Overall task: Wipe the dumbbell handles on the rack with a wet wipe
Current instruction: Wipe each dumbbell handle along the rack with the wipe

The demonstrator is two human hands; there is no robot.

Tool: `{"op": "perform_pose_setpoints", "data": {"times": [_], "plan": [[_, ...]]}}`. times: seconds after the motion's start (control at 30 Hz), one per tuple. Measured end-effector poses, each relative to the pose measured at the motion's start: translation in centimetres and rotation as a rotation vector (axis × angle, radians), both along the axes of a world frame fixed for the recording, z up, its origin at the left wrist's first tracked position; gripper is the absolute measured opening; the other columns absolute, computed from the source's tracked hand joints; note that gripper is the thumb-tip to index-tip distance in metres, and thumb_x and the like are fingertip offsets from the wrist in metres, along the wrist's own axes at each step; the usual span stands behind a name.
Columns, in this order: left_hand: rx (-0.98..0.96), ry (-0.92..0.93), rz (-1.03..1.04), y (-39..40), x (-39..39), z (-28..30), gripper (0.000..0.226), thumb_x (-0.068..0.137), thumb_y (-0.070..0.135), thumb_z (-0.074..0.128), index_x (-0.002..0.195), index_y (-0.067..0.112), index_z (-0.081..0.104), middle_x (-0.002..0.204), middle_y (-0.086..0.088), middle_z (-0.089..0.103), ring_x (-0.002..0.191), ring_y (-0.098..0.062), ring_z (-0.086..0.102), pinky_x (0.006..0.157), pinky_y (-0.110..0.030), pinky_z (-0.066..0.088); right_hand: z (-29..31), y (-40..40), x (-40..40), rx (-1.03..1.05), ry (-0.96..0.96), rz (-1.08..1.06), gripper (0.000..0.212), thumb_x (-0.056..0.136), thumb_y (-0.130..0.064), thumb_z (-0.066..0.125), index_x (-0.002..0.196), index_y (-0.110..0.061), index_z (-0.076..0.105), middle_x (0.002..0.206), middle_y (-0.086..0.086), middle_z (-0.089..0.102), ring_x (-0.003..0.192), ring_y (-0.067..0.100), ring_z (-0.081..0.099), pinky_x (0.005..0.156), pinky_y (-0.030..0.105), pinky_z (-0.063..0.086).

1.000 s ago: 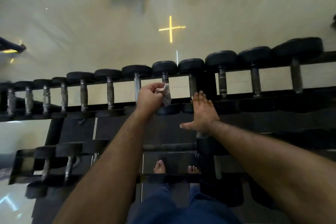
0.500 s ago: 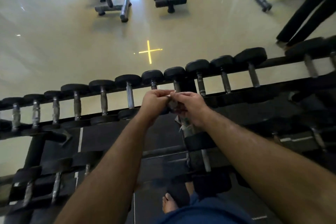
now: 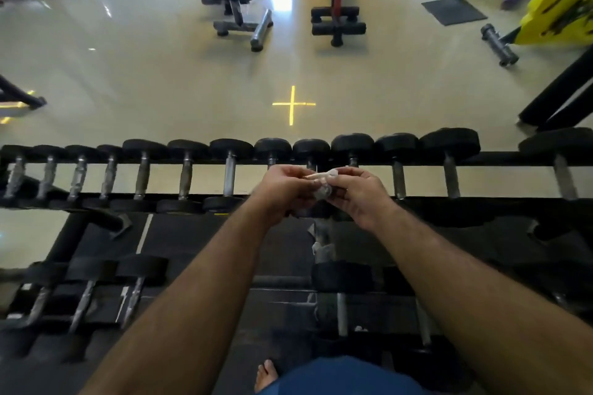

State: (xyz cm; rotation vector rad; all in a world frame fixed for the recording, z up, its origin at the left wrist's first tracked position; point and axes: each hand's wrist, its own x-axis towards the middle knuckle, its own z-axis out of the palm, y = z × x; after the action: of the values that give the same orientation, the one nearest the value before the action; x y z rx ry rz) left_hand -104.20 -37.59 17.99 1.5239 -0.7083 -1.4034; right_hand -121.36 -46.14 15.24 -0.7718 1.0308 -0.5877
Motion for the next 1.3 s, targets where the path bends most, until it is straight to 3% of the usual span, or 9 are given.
{"op": "perform_pose_setpoints", "data": {"times": [0.13, 0.3, 0.47, 0.57, 0.7, 0.8, 0.9, 1.1, 1.3], "plan": [[0.009, 0.008, 0.176, -2.8, -2.1, -0.3, 0.020, 0.097, 0.016, 0.074, 0.113, 0.005, 0.075, 0.107, -0.019, 0.078, 0.103, -0.037, 0.075, 0.090, -0.051, 0.063, -0.7, -4.1, -0.8, 0.006, -0.008, 0.097, 0.035, 0.093, -0.003, 0.080, 0.126, -0.001, 0.068, 0.115, 0.022, 0.078, 0.105, 0.038, 0.078, 0.082, 0.044, 0.066], [0.070, -0.012, 0.281, -5.3, -4.2, -2.4, 0.036, 0.092, 0.027, 0.081, 0.112, -0.002, 0.073, 0.101, -0.022, 0.078, 0.084, -0.029, 0.076, 0.061, -0.034, 0.060, -2.4, -7.3, -0.4, 0.006, 0.056, 0.208, 0.022, 0.097, -0.016, 0.080, 0.115, -0.005, 0.073, 0.107, 0.020, 0.079, 0.090, 0.032, 0.079, 0.067, 0.038, 0.064], [0.158, -0.066, 0.336, -5.9, -3.9, -4.9, 0.033, 0.095, 0.020, 0.078, 0.111, -0.008, 0.069, 0.104, -0.030, 0.074, 0.088, -0.034, 0.074, 0.077, -0.052, 0.063, -4.4, -7.8, -0.1, 0.099, 0.034, 0.335, 0.021, 0.099, -0.017, 0.077, 0.110, 0.000, 0.071, 0.098, 0.020, 0.076, 0.079, 0.029, 0.079, 0.061, 0.043, 0.065], [0.213, -0.064, 0.295, -5.7, -3.2, -6.1, 0.023, 0.093, 0.011, 0.078, 0.114, 0.002, 0.074, 0.105, -0.021, 0.077, 0.091, -0.029, 0.077, 0.066, -0.039, 0.063, -5.3, -8.0, 0.0, 0.068, 0.108, 0.363, 0.027, 0.099, -0.016, 0.077, 0.114, 0.006, 0.071, 0.103, 0.020, 0.077, 0.091, 0.033, 0.079, 0.075, 0.054, 0.068], [0.269, -0.206, 0.294, -5.8, -1.8, -8.1, 0.016, 0.092, 0.007, 0.077, 0.107, 0.013, 0.079, 0.096, -0.008, 0.080, 0.080, -0.019, 0.075, 0.056, -0.026, 0.054, -8.7, -9.0, -0.3, -0.525, 0.583, 0.507, 0.032, 0.100, -0.046, 0.074, 0.116, -0.018, 0.075, 0.110, 0.003, 0.078, 0.106, 0.027, 0.073, 0.091, 0.046, 0.063], [0.276, -0.459, 0.327, -6.7, -0.9, -10.0, 0.007, 0.094, 0.013, 0.075, 0.100, 0.016, 0.077, 0.090, -0.003, 0.079, 0.085, -0.018, 0.076, 0.065, -0.033, 0.063, -11.8, -10.0, -1.2, -0.850, 0.998, 0.644, 0.087, 0.099, -0.069, 0.060, 0.162, -0.013, 0.040, 0.165, 0.011, 0.045, 0.153, 0.030, 0.039, 0.126, 0.045, 0.036], [0.247, -0.730, 0.247, -8.0, -0.1, -11.8, 0.009, 0.098, 0.025, 0.073, 0.106, 0.022, 0.072, 0.095, 0.006, 0.075, 0.086, -0.010, 0.073, 0.075, -0.036, 0.066, -14.1, -10.5, -1.4, -0.752, 1.123, 0.732, 0.122, 0.091, -0.088, 0.047, 0.172, -0.010, 0.000, 0.180, 0.014, 0.001, 0.166, 0.033, 0.001, 0.135, 0.048, 0.011], [0.033, -1.024, 0.202, -11.0, 2.0, -14.2, 0.012, 0.096, 0.022, 0.076, 0.106, 0.021, 0.081, 0.090, 0.009, 0.078, 0.079, 0.000, 0.069, 0.076, -0.022, 0.061, -16.6, -9.4, 0.6, -0.720, 1.263, 0.707, 0.116, 0.094, -0.090, 0.025, 0.169, -0.011, -0.018, 0.179, 0.015, -0.010, 0.166, 0.032, 0.001, 0.133, 0.057, 0.011], [-0.214, -1.285, -0.115, -13.2, 2.3, -16.9, 0.030, 0.089, 0.003, 0.073, 0.115, 0.017, 0.080, 0.109, -0.004, 0.080, 0.096, -0.024, 0.076, 0.087, -0.037, 0.061, -17.3, -10.0, 0.5, -0.862, 1.408, 0.860, 0.138, 0.083, -0.098, 0.029, 0.163, 0.000, -0.027, 0.175, 0.026, -0.021, 0.165, 0.040, -0.012, 0.131, 0.064, -0.004]]}}
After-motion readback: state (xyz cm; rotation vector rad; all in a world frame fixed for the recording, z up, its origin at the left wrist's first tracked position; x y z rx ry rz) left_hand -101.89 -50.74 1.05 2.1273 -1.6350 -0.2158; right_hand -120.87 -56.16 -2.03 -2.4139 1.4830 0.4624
